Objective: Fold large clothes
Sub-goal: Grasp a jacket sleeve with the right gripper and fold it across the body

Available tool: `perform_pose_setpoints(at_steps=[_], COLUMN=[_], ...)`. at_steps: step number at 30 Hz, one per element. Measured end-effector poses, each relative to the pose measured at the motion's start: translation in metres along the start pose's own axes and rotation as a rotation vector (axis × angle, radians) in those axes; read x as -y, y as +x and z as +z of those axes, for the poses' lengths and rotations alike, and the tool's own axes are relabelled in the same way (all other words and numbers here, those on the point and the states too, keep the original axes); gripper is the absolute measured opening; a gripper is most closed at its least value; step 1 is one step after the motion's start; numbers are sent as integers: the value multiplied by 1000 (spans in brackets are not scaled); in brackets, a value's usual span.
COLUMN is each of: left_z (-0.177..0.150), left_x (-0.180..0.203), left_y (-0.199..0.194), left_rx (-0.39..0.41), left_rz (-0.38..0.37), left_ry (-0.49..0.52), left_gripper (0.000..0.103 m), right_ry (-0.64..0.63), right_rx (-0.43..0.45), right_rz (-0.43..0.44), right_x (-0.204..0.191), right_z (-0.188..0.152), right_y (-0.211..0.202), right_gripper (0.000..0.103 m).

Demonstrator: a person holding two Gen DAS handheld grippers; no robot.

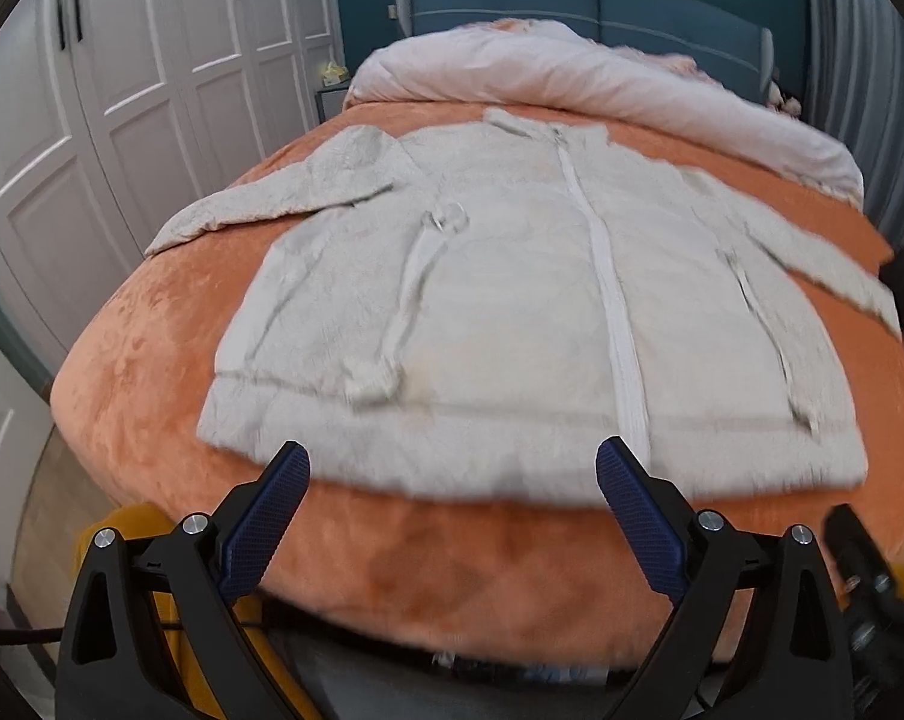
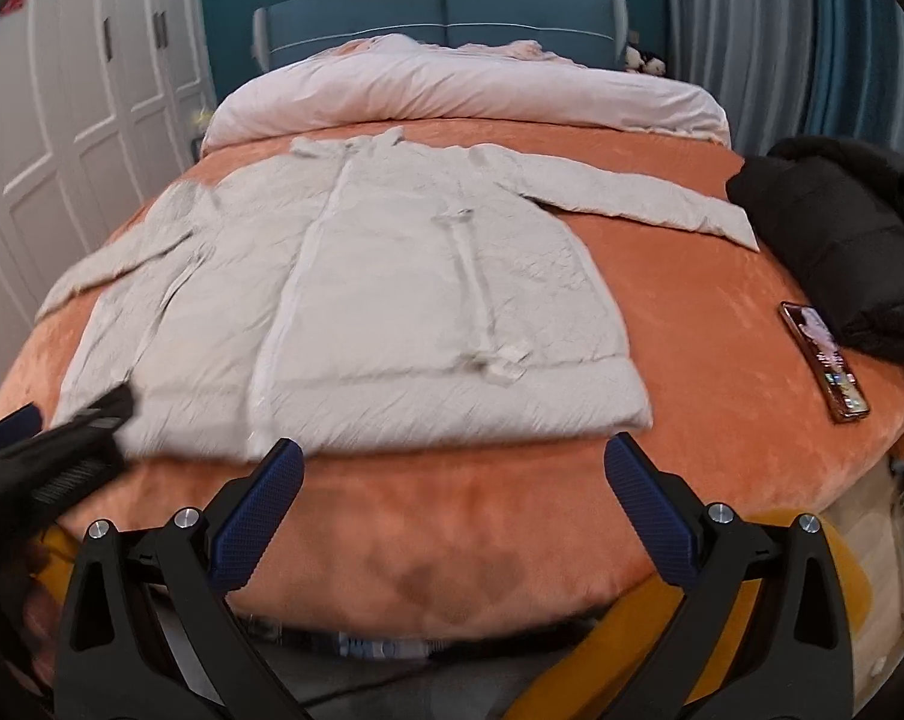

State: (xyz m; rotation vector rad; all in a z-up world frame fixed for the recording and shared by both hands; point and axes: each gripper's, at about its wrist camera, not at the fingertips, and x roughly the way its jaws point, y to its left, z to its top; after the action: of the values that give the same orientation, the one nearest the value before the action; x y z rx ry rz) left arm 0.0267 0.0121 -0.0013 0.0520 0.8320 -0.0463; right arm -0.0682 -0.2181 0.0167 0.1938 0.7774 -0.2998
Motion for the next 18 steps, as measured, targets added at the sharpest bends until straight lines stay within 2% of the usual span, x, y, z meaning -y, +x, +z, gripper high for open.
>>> perform_pose_setpoints(at_steps=[5,8,12,18], left_z=[40,68,101,131], left_x=[-20,-28,-39,-49], left_y=[24,45,79,135], left_rx=[33,45,51,33], left_rz=[36,60,78,103], left_ry=[-58,-83,-114,-148], left_gripper=[97,97,97,97], right_ry=[115,173,239,453], right_rx=[4,11,17,10], right_rz=[-22,-62,-66,-75], right_x=[61,103,157,253], right_z=[43,74,107,147], right_y=[38,65,105,184], right_gripper=[98,98,98,98])
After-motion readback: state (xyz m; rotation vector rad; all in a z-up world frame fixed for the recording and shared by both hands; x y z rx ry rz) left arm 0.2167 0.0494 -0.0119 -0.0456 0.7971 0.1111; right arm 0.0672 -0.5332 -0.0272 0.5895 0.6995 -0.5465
